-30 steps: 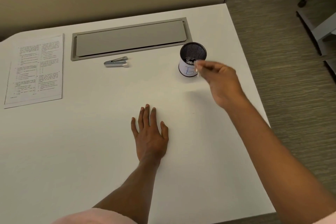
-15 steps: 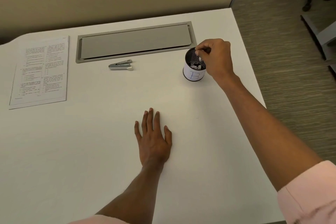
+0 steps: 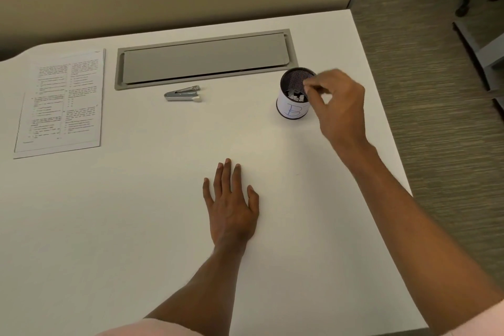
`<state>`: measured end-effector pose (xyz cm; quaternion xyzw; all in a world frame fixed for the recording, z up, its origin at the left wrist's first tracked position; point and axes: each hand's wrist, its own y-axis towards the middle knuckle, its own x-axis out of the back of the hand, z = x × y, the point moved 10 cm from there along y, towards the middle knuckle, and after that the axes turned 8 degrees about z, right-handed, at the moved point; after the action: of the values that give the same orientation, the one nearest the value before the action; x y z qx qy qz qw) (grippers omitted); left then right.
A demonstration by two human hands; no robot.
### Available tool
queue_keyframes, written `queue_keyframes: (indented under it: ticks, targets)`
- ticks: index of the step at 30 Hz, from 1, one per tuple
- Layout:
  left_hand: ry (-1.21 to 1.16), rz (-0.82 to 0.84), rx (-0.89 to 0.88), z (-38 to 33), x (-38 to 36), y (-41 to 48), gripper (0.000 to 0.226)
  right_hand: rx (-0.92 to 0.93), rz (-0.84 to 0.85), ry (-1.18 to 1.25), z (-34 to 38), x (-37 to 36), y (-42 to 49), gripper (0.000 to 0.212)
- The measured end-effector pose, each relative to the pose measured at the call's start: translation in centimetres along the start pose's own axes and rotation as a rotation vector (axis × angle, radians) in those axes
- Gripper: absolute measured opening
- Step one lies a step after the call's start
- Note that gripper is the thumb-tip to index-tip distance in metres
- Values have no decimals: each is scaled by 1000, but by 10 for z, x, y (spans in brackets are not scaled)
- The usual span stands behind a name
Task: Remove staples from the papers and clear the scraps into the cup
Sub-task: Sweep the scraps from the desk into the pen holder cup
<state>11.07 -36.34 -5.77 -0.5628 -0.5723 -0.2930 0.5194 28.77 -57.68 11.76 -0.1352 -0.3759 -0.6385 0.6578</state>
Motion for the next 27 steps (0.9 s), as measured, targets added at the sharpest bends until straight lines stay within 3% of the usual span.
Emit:
queue_keyframes:
  ticks: [4, 8, 16, 21, 27]
  targets:
    - [4, -6, -9, -1, 2, 0, 63, -144, 234, 59, -32, -40, -74, 5]
    - [7, -16, -8, -2, 3, 0, 63, -170, 529, -108, -63, -83, -130, 4]
    - [-4, -16, -17, -2, 0, -9, 62, -224, 567, -204, -70, -82, -146, 4]
    - [-11, -40, -13, -2, 6, -1, 62, -88, 592, -389, -53, -91, -128, 13]
    - [-12, -45, -21, -2, 4, -3, 63, 131, 696, -634, -37, -110, -121, 42]
